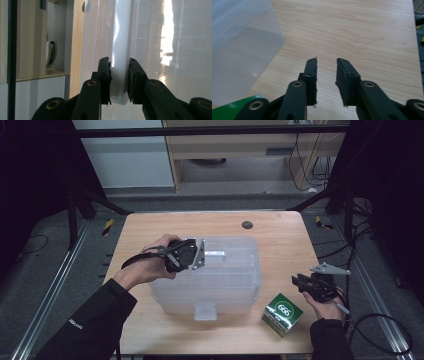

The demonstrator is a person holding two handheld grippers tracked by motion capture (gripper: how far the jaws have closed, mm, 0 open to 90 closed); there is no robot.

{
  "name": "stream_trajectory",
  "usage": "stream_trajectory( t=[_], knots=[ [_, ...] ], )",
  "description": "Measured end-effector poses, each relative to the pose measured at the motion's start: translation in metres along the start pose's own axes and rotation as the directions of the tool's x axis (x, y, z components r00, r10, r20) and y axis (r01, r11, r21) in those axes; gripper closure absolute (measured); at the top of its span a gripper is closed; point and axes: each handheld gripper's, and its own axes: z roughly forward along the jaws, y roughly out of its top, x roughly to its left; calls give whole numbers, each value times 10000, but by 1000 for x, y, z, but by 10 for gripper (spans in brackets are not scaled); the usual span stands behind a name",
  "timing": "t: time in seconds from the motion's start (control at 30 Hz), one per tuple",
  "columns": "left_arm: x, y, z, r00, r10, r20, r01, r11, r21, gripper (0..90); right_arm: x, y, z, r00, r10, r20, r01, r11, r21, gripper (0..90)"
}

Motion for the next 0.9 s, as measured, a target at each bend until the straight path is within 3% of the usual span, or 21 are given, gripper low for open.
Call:
stream_trajectory(
  t=[0.23,0.47,0.5,0.53,0.6,0.8,0.83,0.9],
  knots=[
    [0,-2,0,9999,-104,26,104,9998,-150,744,15,8,-14,9966,-230,-786,208,9994,-284,849],
    [4,-2,0,9999,-168,19,168,9996,-212,741,29,14,-20,9891,-498,-1388,458,9985,-314,872],
    [-3,-4,1,9942,-1063,140,1066,9940,-234,741,31,14,-21,9880,-568,-1439,522,9980,-353,875],
    [-3,-4,1,9942,-1063,140,1066,9940,-234,741,31,14,-21,9880,-568,-1439,522,9980,-353,875],
    [-5,-5,1,9868,-1612,171,1616,9866,-227,741,36,16,-23,9852,-733,-1553,672,9968,-442,884],
    [-2,-5,0,9905,-1376,20,1376,9900,-304,740,42,17,-25,9800,-890,-1779,818,9955,-473,892],
    [8,-3,-1,9996,-195,-183,191,9995,-254,738,44,18,-24,9778,-957,-1867,878,9949,-497,894],
    [11,-4,-1,9992,-342,-186,336,9988,-361,735,46,18,-24,9770,-973,-1896,896,9948,-487,894]
  ],
)
